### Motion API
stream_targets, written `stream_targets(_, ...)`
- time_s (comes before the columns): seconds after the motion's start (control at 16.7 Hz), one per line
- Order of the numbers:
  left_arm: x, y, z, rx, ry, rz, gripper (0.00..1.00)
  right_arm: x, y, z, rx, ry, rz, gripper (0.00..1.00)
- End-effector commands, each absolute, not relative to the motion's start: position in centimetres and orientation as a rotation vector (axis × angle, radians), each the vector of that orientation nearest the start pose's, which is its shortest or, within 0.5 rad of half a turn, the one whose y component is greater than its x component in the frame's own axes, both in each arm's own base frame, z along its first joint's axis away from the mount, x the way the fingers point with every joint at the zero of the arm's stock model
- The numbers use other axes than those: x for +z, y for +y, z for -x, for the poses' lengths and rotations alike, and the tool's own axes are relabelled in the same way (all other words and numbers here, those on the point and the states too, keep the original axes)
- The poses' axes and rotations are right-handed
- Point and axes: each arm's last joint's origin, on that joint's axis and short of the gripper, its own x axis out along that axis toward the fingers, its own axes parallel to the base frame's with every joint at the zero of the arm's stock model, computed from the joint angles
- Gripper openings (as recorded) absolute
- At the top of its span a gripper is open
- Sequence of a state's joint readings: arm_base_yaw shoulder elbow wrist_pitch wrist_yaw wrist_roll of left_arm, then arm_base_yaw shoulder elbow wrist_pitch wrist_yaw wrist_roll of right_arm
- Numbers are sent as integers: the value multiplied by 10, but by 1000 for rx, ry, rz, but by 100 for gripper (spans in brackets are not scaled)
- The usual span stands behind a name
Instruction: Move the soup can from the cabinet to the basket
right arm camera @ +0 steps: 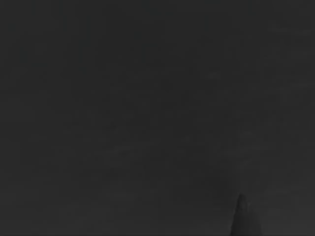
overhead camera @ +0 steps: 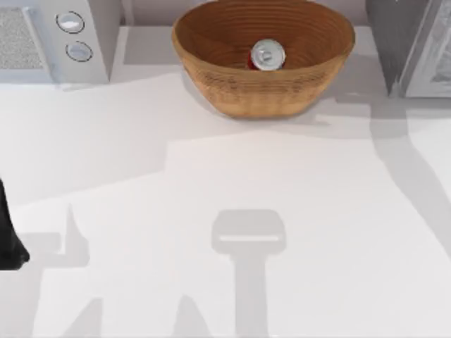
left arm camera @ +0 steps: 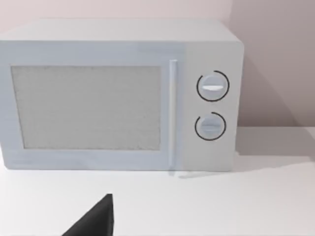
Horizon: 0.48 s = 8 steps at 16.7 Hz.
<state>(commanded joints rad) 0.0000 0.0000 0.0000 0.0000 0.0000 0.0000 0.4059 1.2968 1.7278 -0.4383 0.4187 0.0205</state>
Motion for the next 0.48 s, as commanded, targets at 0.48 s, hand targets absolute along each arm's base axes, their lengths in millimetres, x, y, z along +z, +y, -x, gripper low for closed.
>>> stream_targets(0.48, 160, -1, -106, 0, 0, 0, 100, 518, 88, -224, -42, -23, -2, 100)
